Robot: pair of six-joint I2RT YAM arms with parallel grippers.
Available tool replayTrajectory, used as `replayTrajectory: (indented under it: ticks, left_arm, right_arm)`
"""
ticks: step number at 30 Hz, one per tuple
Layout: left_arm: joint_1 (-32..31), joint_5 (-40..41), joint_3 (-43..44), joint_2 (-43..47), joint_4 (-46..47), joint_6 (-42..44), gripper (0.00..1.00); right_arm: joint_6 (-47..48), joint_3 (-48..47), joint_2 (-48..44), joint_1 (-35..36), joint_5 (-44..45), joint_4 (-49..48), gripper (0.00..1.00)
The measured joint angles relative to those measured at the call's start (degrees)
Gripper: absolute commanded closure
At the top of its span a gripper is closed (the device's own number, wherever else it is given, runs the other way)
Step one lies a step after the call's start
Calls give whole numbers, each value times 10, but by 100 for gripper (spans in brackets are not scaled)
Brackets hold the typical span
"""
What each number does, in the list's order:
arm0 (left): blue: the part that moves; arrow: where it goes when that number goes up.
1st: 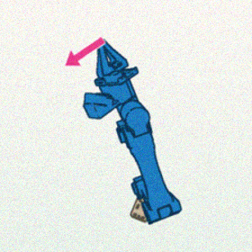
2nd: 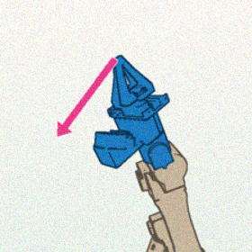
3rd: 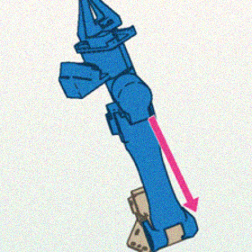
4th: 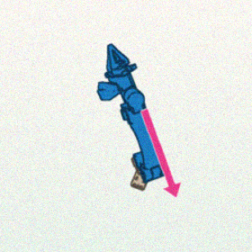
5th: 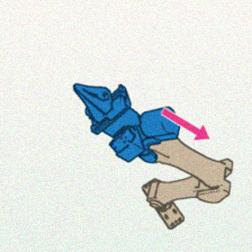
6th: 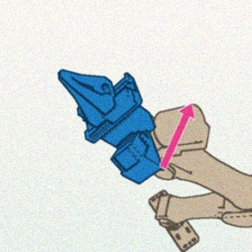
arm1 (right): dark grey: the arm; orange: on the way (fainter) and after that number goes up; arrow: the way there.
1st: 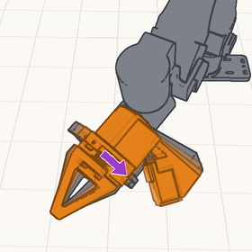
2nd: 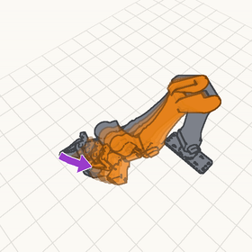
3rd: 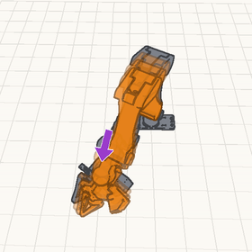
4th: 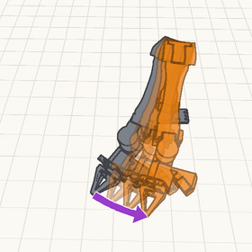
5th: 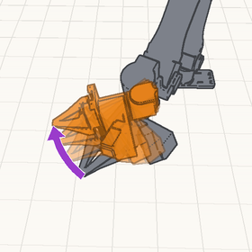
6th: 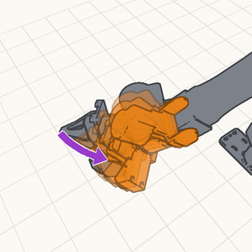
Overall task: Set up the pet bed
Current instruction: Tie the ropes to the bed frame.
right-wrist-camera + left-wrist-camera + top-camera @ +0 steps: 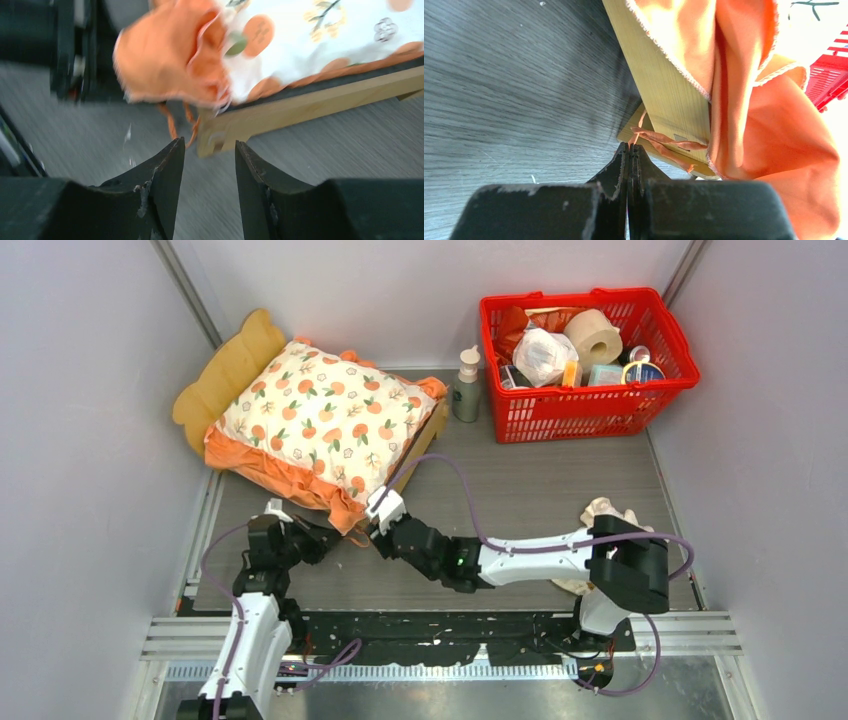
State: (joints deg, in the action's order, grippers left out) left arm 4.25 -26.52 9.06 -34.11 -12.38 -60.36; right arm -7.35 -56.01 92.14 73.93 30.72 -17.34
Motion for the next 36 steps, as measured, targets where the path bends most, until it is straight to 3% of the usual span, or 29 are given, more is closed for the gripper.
replayTrajectory:
  ticks: [5,14,23,36]
  left_arm:
    - [0,5,5,0,-2,8,100]
    - [0,6,5,0,-3,8,100]
    - [0,4,5,0,-3,8,100]
    - [0,4,5,0,-3,8,100]
  right_arm:
    - [158,94,9,25,-71,-107,52]
    - [390,104,68,27,-155,-208,49]
    - [503,39,111,27,-168,-169,49]
    - [555,-40,164,27,-132,-48,52]
